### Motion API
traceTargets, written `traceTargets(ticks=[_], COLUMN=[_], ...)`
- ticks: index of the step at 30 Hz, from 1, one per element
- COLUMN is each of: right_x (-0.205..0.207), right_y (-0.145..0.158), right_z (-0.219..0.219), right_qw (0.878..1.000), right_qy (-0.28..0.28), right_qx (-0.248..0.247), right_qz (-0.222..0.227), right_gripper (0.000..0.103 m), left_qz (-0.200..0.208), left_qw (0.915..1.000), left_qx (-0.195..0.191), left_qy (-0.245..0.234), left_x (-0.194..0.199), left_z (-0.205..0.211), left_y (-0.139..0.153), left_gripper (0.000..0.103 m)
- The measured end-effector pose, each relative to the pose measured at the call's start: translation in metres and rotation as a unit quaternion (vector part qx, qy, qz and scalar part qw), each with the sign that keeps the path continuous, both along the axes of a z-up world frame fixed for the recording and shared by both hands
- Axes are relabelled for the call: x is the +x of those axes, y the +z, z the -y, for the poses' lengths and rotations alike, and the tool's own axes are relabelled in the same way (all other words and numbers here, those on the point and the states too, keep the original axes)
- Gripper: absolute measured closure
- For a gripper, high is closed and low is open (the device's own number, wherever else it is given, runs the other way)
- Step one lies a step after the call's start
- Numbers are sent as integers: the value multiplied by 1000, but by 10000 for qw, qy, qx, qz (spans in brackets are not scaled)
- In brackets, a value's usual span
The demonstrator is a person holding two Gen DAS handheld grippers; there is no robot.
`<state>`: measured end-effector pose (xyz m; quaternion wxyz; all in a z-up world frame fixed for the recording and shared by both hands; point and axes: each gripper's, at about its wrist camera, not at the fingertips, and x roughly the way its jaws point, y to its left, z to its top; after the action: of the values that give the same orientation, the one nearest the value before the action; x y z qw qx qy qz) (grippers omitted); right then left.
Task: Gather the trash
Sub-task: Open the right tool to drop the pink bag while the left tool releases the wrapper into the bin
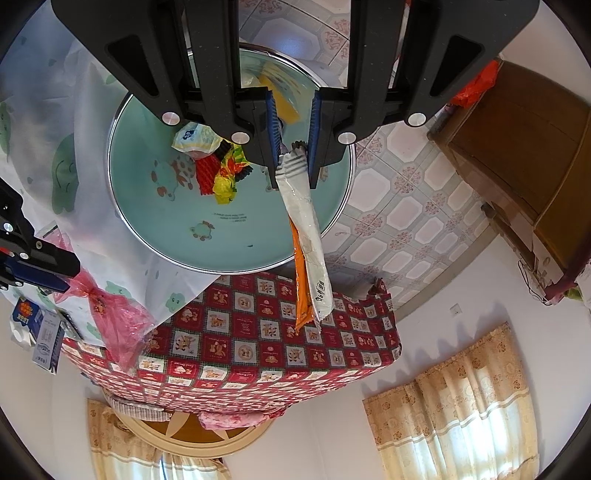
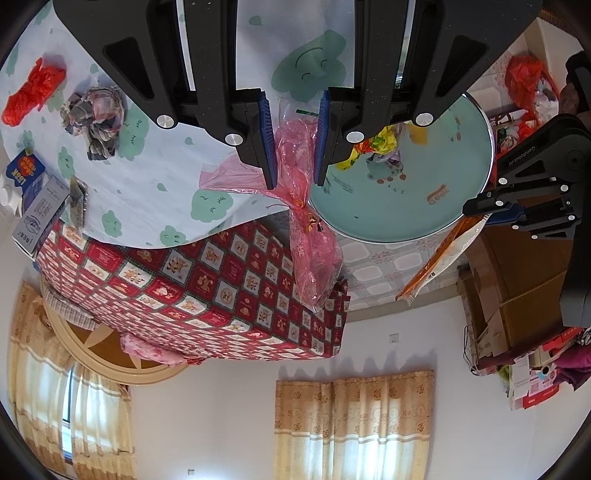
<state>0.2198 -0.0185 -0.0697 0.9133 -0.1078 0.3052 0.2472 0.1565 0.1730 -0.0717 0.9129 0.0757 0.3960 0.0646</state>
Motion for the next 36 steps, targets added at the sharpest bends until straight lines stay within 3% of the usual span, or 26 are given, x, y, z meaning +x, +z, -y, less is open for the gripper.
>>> traceTargets(ticks=[6, 10, 14, 32, 36], right_x=[-2, -6, -6, -9, -10], right_y=[0, 0, -2, -6, -6], right_z=[-4, -7, -8, -4, 5], right_qw=[9999, 9996, 9997, 9998, 9999], right_qy=[121, 259, 248, 182, 85], right_qx=[17, 69, 64, 64, 89], right_qz=[-16, 1, -25, -84, -90], right_gripper=[82, 64, 63, 61, 61], left_qz=[-3, 48, 84, 16, -11], left_qw=[10000, 10000, 10000, 10000, 10000], left_qx=[-21, -19, -31, -12, 15], left_qy=[-29, -24, -11, -52, -68], left_x=[0, -2, -3, -3, -3], left_z=[1, 3, 2, 6, 9], left_y=[0, 0, 1, -3, -6], left_gripper=[85, 66, 53, 51, 42])
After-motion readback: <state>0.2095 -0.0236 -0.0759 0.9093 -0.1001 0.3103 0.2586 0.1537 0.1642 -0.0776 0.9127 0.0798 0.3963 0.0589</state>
